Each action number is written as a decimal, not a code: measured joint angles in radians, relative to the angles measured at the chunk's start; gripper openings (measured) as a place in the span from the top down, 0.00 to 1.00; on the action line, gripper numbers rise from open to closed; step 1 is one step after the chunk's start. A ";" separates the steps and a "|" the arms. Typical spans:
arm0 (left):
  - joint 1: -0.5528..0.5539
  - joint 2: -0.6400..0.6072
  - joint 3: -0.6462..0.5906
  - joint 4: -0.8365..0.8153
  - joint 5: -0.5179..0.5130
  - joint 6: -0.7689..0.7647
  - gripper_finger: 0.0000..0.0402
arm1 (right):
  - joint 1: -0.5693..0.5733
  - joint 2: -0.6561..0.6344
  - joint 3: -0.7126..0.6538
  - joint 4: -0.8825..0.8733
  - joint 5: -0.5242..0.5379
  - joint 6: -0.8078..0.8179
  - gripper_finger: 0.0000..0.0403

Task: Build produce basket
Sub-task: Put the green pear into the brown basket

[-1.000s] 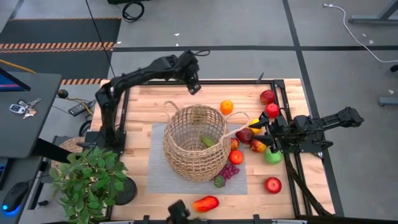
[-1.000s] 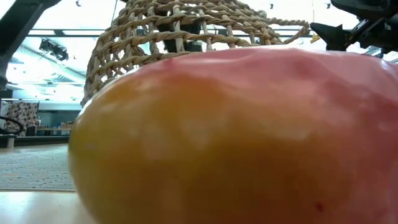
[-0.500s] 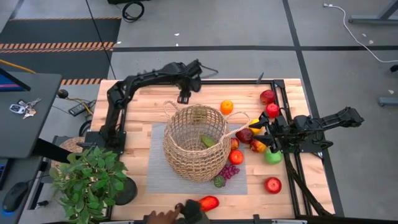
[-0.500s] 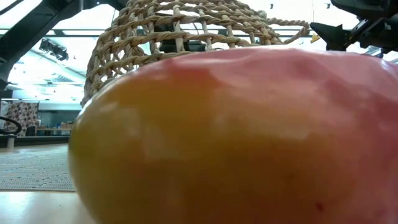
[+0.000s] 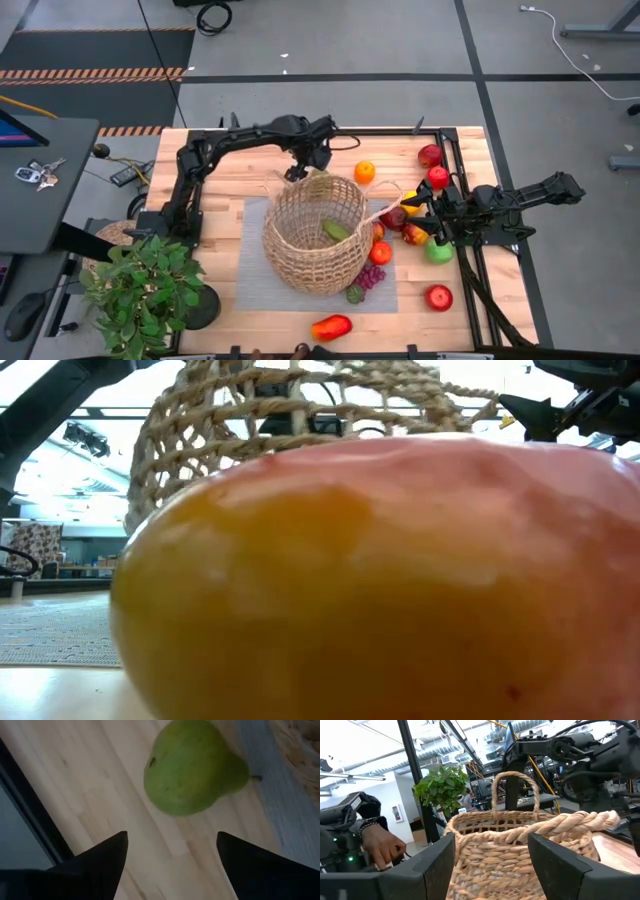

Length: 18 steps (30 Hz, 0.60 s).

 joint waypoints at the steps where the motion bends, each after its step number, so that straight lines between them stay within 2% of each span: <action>1: -0.004 -0.001 0.000 0.002 0.003 -0.003 0.22 | 0.000 0.000 0.000 0.000 0.000 0.000 0.37; 5: -0.021 -0.001 0.000 0.026 0.066 -0.028 0.23 | 0.000 0.000 0.000 0.000 0.000 0.000 0.37; 10: -0.037 -0.001 0.000 0.069 0.078 -0.041 0.23 | 0.000 0.000 0.000 0.000 0.000 0.000 0.37; 18: -0.018 0.045 0.001 0.189 0.095 -0.162 0.24 | 0.000 0.000 0.000 0.002 0.000 0.000 0.37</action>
